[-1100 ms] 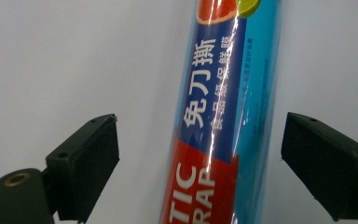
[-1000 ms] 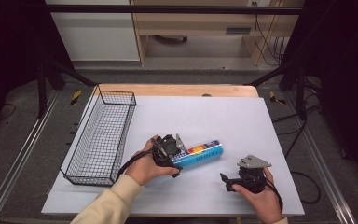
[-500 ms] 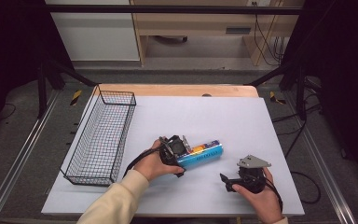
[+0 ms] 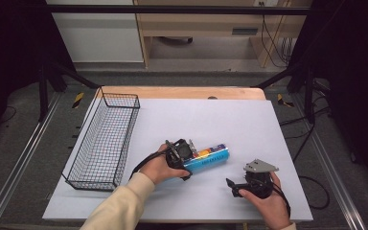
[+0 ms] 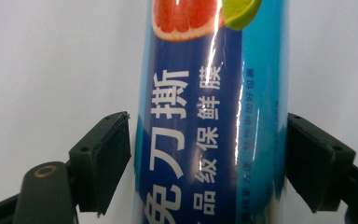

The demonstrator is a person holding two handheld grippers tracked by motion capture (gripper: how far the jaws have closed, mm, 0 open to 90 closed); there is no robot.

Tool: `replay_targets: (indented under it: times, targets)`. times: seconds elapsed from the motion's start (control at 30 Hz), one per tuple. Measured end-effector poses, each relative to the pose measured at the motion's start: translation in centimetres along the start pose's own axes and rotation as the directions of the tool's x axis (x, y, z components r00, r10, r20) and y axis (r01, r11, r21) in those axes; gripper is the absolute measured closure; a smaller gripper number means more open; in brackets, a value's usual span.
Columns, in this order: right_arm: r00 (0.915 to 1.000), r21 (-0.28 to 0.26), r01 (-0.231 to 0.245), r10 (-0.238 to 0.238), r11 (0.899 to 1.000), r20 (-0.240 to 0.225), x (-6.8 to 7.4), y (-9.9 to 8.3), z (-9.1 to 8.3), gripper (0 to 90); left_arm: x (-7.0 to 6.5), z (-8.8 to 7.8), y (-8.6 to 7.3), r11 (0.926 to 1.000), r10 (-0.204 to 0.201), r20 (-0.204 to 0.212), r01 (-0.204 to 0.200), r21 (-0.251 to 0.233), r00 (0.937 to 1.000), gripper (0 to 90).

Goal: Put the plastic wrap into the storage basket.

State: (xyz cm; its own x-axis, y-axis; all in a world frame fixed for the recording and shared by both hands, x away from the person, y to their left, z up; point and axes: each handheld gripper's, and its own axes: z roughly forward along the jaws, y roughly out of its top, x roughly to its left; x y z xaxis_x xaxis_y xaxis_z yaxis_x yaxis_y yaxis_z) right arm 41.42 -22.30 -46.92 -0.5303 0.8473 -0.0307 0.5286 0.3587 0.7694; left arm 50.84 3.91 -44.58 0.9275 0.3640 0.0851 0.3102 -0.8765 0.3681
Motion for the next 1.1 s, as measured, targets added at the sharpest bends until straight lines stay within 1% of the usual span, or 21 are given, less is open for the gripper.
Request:
replay_targets:
  times: [0.07, 0.1, 0.17, 0.2, 0.27, 0.33, 0.4, 0.47, 0.7, 0.93, 1.0, 1.1]
  targets:
    - [1.0, 0.002, 0.004, -0.004, 1.0, -0.004, 0.0, 0.0, 0.03, 6.4, 0.04, 0.15, -0.03, 0.9999, 0.008, -0.003, -0.008, 0.01, 1.0, 21.2]
    - [1.0, 0.002, 0.005, -0.005, 1.0, -0.002, 0.01, -0.01, 0.02, 6.4, 0.06, 0.21, -0.07, 0.9999, 0.004, 0.0, -0.004, 0.013, 1.0, 21.5]
    - [1.0, 0.001, 0.008, -0.008, 1.0, -0.002, -0.01, -0.02, 0.01, 6.5, 0.17, 0.26, -0.12, 0.9999, 0.007, 0.001, -0.007, 0.012, 1.0, 23.8]
    - [1.0, 0.002, 0.001, -0.001, 1.0, -0.001, 0.03, -0.03, 0.0, 6.5, 0.26, 0.28, -0.12, 0.9999, 0.006, 0.003, -0.007, 0.01, 1.0, 23.9]
    - [1.0, 0.001, 0.001, -0.001, 1.0, -0.001, 0.0, -0.03, 0.0, 6.5, 0.29, 0.31, -0.11, 1.0, 0.002, 0.01, -0.002, 0.008, 0.9999, 24.5]
    - [1.0, 0.001, 0.001, -0.001, 1.0, 0.0, -0.01, -0.04, 0.02, 6.5, 0.27, 0.32, -0.09, 1.0, 0.003, 0.023, -0.004, 0.007, 0.9997, 27.3]
    - [1.0, 0.004, -0.004, 0.004, 1.0, -0.003, 0.02, -0.05, 0.04, 6.6, 0.2, 0.39, -0.04, 0.9999, 0.008, 0.023, -0.009, 0.009, 0.9997, 28.6]
    - [1.0, 0.004, 0.002, -0.002, 1.0, -0.004, -0.01, -0.04, 0.04, 6.6, 0.15, 0.45, 0.03, 0.9999, 0.009, 0.03, -0.01, 0.014, 0.9995, 30.3]
    - [1.0, 0.006, 0.009, -0.009, 1.0, -0.003, -0.01, -0.05, 0.09, 6.6, 0.1, 0.54, 0.18, 0.9997, 0.011, 0.026, -0.011, 0.024, 0.9996, 30.6]
    - [1.0, 0.005, 0.0, 0.0, 1.0, -0.005, 0.0, -0.05, 0.04, 6.7, 0.11, 0.57, 0.34, 0.9992, 0.013, 0.028, -0.014, 0.038, 0.9995, 31.0]
    - [1.0, 0.006, -0.004, 0.004, 1.0, -0.005, 0.02, -0.05, 0.04, 6.7, 0.06, 0.56, 0.41, 0.9989, 0.015, 0.024, -0.016, 0.045, 0.9996, 31.2]
    - [1.0, 0.004, 0.005, -0.005, 1.0, -0.005, -0.01, -0.05, 0.07, 6.7, -0.12, 0.55, 0.57, 0.998, 0.024, 0.014, -0.025, 0.059, 0.9996, 31.3]
